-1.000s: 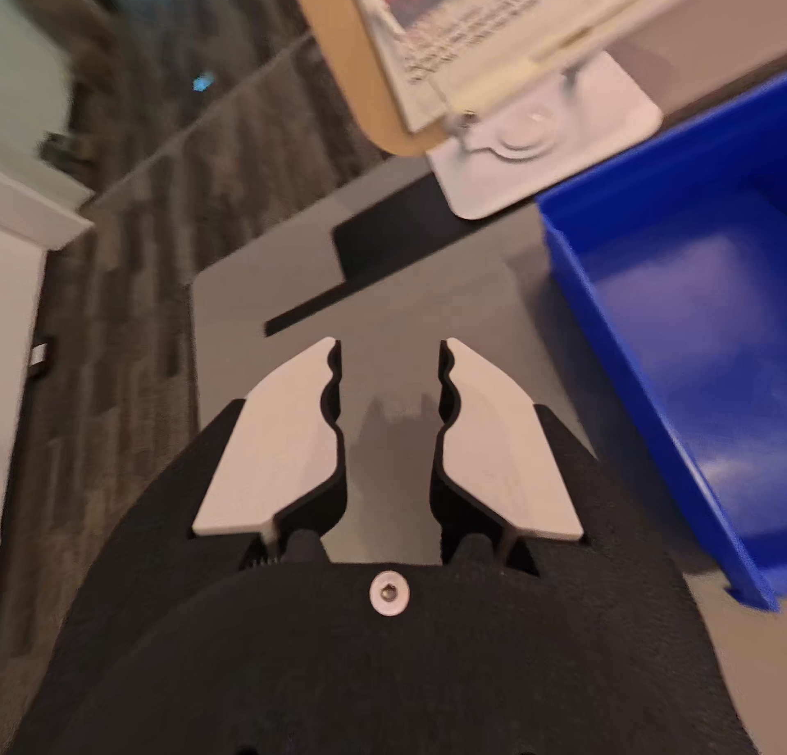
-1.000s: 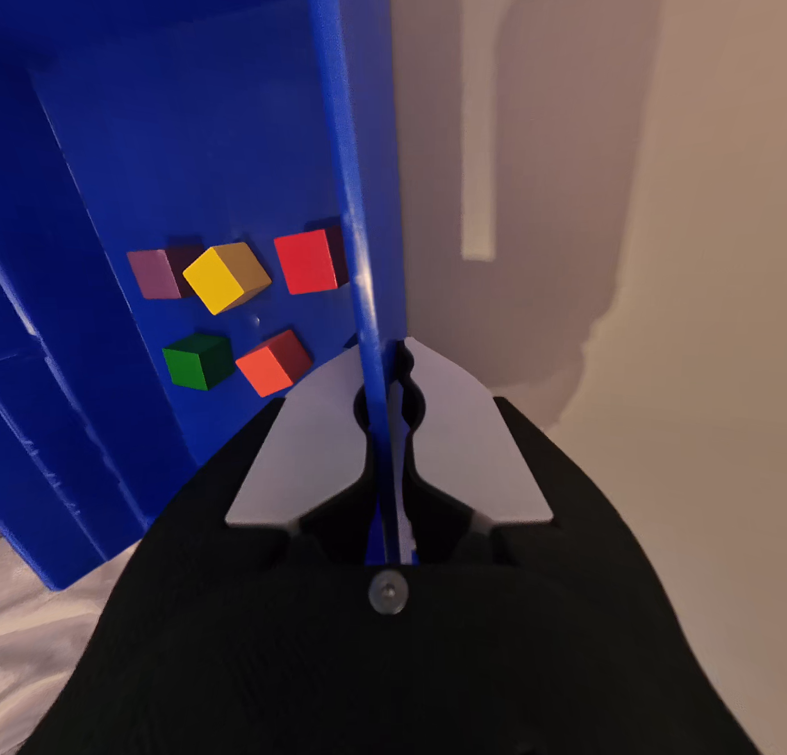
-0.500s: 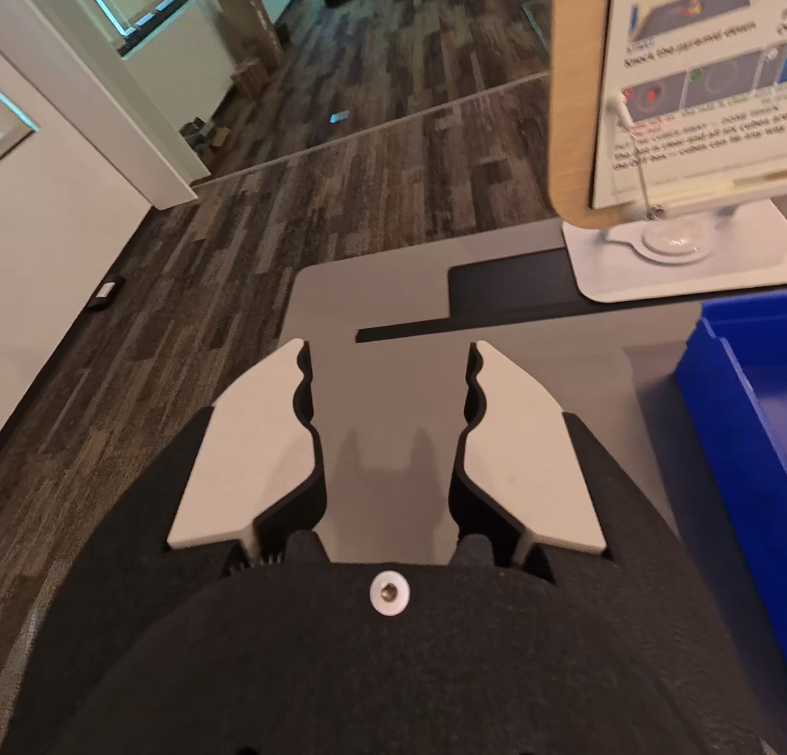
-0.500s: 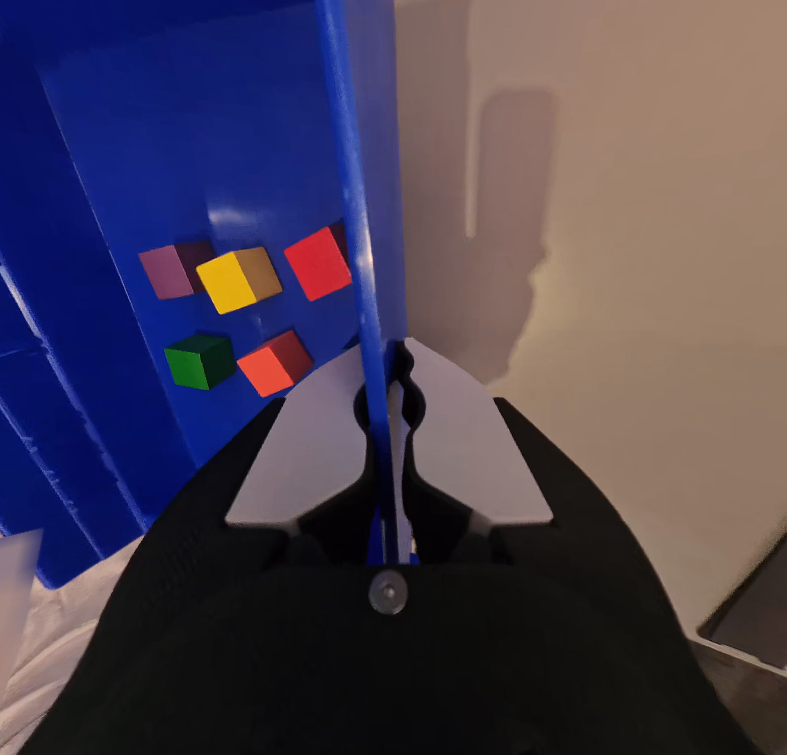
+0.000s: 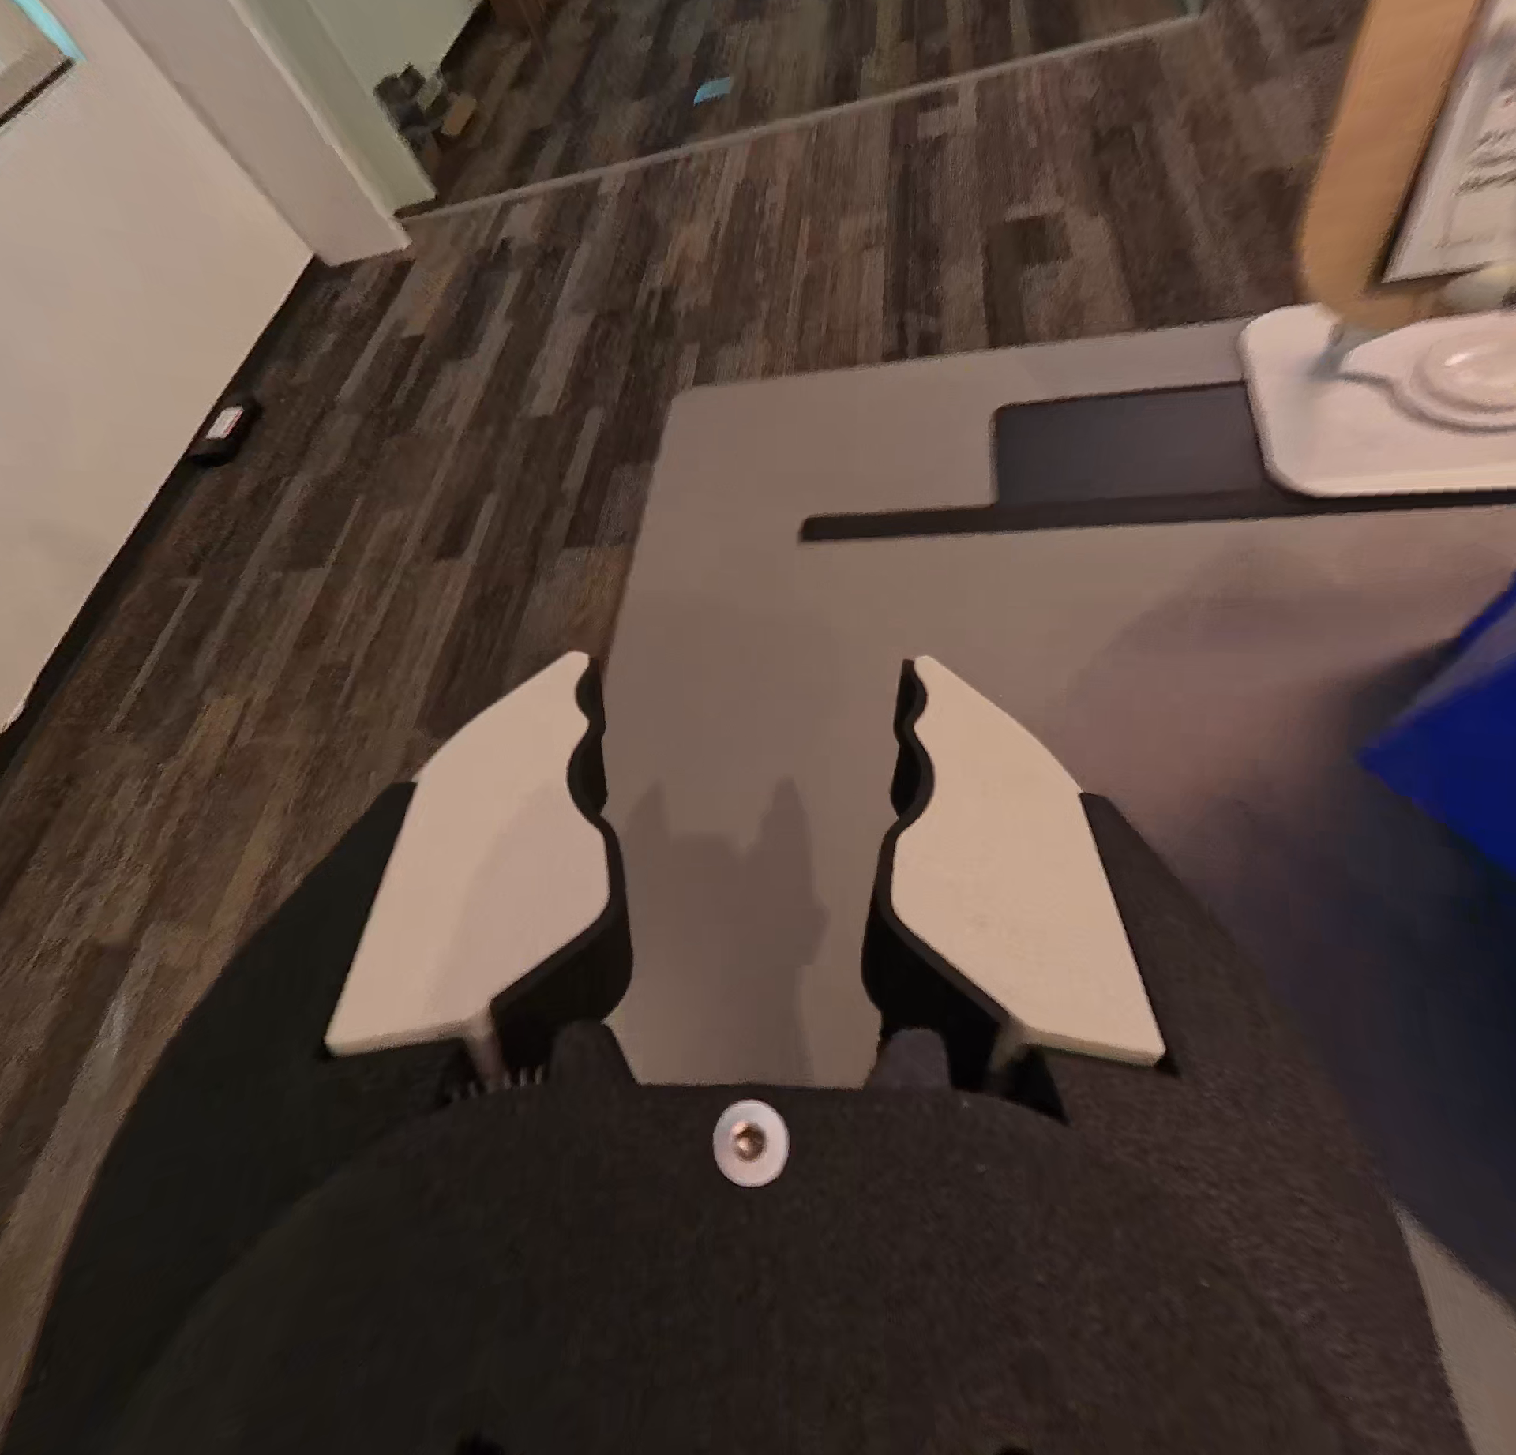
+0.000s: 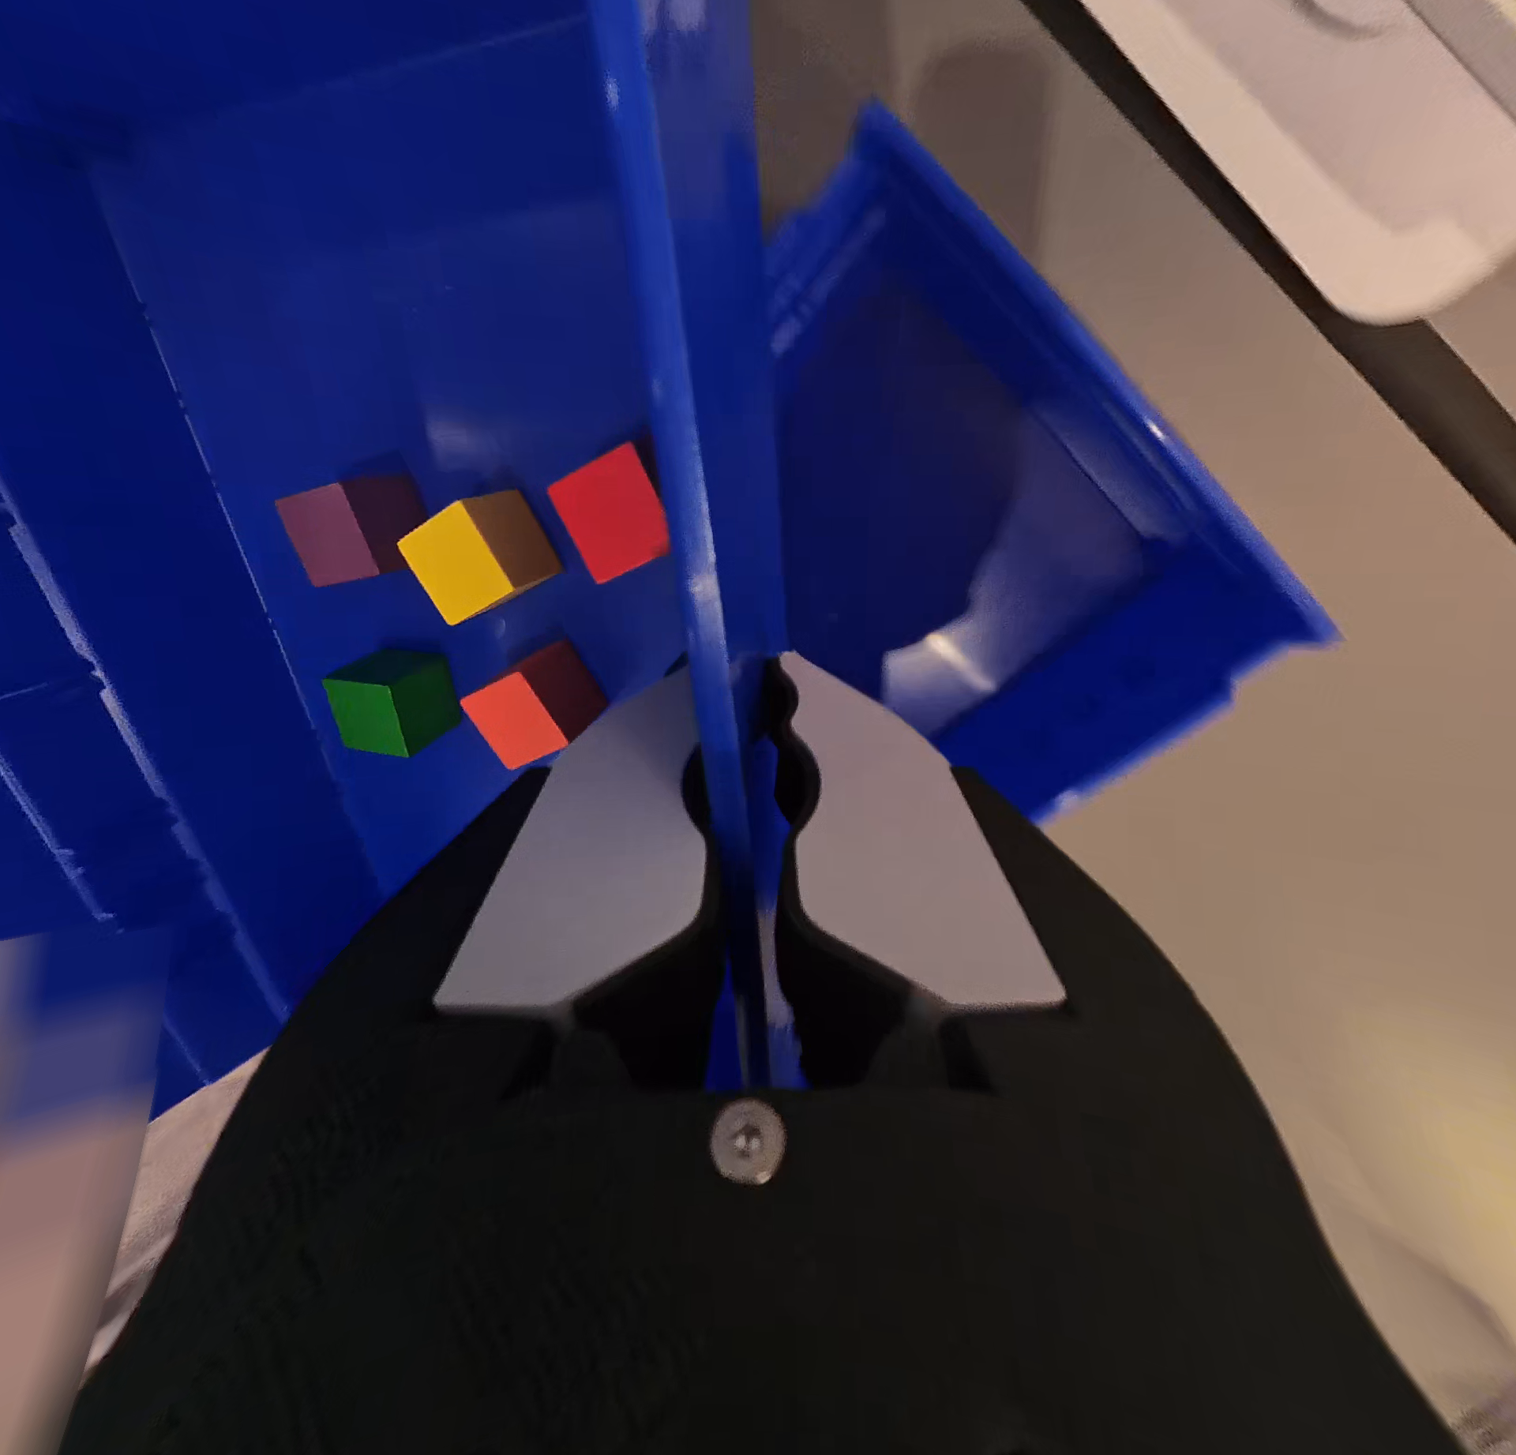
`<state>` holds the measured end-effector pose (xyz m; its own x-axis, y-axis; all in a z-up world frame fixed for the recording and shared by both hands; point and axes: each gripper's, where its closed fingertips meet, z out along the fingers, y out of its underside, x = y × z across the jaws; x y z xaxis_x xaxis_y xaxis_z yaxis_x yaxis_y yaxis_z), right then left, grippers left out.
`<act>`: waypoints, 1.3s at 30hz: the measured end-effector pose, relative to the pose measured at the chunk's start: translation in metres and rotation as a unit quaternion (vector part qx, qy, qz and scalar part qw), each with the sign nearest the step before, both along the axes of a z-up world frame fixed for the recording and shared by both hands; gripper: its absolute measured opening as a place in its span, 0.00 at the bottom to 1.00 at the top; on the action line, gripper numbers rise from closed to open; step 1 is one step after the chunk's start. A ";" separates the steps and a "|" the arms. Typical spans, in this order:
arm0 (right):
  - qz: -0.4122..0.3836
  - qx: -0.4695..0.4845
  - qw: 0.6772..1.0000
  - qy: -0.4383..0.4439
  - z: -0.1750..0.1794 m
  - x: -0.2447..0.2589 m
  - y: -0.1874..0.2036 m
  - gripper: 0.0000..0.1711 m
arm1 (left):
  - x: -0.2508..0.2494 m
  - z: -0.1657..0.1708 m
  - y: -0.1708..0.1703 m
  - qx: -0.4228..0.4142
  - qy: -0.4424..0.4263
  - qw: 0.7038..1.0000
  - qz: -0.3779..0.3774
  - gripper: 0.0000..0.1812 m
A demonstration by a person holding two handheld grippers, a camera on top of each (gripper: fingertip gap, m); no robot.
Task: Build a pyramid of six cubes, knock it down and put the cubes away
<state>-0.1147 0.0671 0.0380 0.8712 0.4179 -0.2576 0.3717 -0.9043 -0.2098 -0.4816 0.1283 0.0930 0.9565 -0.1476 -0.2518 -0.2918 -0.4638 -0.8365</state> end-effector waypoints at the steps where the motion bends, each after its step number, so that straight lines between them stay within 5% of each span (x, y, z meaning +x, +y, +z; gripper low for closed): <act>1: 0.007 0.002 1.000 0.002 -0.005 -0.019 0.008 0.05 | -0.018 0.003 -0.009 -0.001 0.006 1.000 0.023 0.36; 7: 0.041 0.001 0.999 0.022 -0.033 -0.119 0.045 0.05 | -0.065 0.010 -0.055 0.014 -0.064 0.997 0.048 0.18; 15: 0.081 -0.007 0.997 -0.012 -0.066 -0.195 0.064 0.05 | -0.022 0.022 -0.064 0.027 0.023 0.999 -0.012 0.22; 28: 0.037 -0.014 0.999 0.002 -0.157 -0.228 0.083 0.06 | 0.035 0.027 -0.066 0.042 0.046 0.994 -0.090 0.22; 31: 0.053 0.064 0.995 0.052 -0.139 -0.232 0.097 0.05 | 0.036 0.022 -0.064 0.029 0.053 0.994 -0.092 0.23; 35: 0.067 0.241 0.963 0.103 -0.060 -0.207 0.105 0.14 | 0.040 0.018 -0.065 0.020 0.057 0.993 -0.102 0.25; 39: 0.000 0.339 0.938 -0.066 -0.020 -0.078 0.080 0.37 | 0.044 0.018 -0.069 0.018 0.059 0.992 -0.113 0.25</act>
<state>-0.1924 0.1466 0.0182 0.8771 0.4465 0.1772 0.4344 -0.5797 -0.6894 -0.4372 0.0593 0.1108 0.8635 -0.3436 -0.3693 -0.4819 -0.3458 -0.8051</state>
